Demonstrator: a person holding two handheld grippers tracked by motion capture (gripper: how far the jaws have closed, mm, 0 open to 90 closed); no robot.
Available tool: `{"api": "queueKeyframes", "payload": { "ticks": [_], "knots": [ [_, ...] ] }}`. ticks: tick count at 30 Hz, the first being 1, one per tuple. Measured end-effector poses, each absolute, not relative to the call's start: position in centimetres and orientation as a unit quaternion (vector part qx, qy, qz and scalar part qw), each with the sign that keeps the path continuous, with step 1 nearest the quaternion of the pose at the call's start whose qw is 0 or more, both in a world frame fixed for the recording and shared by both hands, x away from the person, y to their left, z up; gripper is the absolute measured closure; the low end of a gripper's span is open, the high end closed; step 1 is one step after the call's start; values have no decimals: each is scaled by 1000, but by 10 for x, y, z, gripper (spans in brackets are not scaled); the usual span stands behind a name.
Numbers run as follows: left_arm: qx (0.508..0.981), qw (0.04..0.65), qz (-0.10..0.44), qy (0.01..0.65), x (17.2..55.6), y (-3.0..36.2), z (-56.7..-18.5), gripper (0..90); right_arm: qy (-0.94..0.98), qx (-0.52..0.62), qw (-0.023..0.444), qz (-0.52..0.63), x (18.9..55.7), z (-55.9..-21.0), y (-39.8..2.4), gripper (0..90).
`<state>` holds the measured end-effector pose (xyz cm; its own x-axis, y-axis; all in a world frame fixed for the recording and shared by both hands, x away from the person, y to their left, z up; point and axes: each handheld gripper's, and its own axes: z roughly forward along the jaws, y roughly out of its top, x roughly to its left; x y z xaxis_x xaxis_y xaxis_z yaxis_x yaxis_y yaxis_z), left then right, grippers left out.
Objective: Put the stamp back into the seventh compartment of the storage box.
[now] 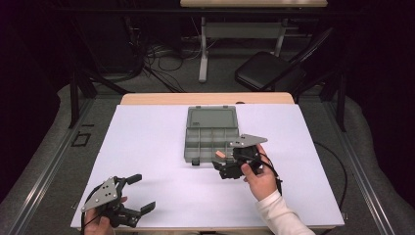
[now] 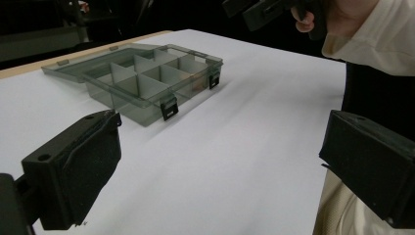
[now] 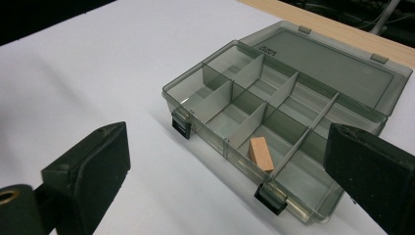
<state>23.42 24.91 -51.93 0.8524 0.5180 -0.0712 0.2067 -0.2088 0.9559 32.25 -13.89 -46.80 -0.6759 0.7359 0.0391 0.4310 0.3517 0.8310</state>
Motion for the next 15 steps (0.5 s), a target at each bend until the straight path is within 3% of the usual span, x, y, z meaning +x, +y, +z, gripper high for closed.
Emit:
{"api": "queueKeyframes", "payload": {
  "ticks": [15],
  "knots": [
    [766, 582, 133, 238, 234, 248, -520, 15, 780, 362, 199, 469, 278, -483, -173, 0]
  ]
}}
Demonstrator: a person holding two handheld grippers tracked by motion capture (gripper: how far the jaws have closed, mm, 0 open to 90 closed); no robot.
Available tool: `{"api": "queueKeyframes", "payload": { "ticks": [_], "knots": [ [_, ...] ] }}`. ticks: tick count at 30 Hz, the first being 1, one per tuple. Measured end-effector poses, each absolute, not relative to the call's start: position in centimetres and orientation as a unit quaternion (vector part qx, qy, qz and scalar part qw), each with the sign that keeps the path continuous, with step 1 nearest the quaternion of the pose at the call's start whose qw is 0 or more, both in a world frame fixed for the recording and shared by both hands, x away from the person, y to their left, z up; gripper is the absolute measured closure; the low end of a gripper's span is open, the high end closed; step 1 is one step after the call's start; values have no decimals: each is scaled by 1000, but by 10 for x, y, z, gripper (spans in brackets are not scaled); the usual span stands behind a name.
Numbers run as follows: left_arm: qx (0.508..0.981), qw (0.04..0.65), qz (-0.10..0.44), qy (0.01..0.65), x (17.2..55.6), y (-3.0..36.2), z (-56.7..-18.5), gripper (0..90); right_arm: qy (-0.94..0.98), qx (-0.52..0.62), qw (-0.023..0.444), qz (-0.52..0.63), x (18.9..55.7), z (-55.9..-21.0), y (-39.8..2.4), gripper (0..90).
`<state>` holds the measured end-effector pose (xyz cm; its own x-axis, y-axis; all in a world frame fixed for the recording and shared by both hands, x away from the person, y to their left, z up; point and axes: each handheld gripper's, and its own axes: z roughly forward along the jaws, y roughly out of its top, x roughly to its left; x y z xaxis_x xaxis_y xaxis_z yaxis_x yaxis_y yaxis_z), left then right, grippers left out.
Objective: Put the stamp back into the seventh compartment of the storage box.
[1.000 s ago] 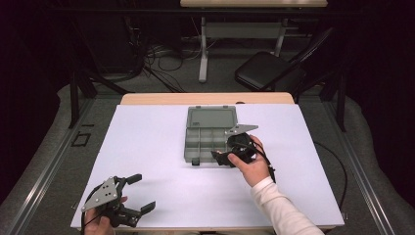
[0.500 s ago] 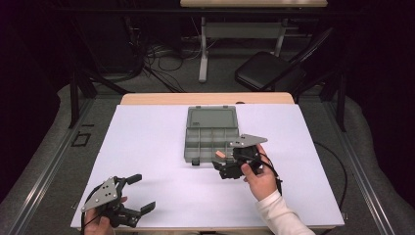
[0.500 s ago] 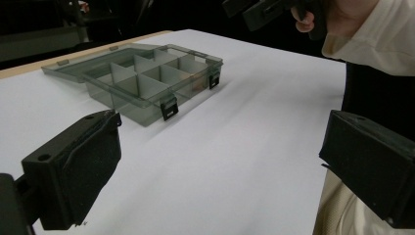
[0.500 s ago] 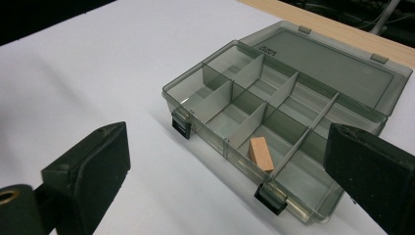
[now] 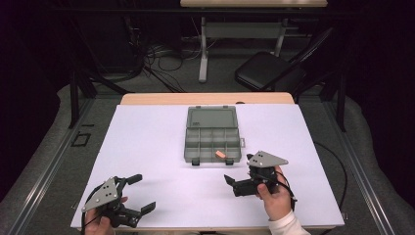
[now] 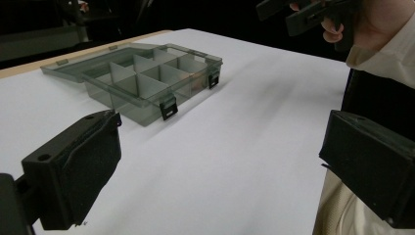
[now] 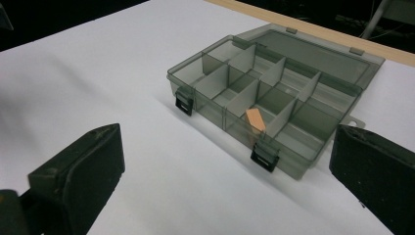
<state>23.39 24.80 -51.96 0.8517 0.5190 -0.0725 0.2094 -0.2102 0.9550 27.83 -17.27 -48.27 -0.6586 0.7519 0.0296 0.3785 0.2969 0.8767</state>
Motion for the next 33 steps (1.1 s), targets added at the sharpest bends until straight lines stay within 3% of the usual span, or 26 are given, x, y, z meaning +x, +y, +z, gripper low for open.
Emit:
{"api": "queueKeyframes", "payload": {
  "ticks": [15, 33],
  "knots": [
    [768, 583, 129, 231, 234, 249, -519, 15, 764, 380, 239, 463, 262, -510, -193, 0],
    [764, 585, 130, 238, 235, 249, -519, 15, 761, 403, 213, 461, 266, -527, -196, 0]
  ]
}}
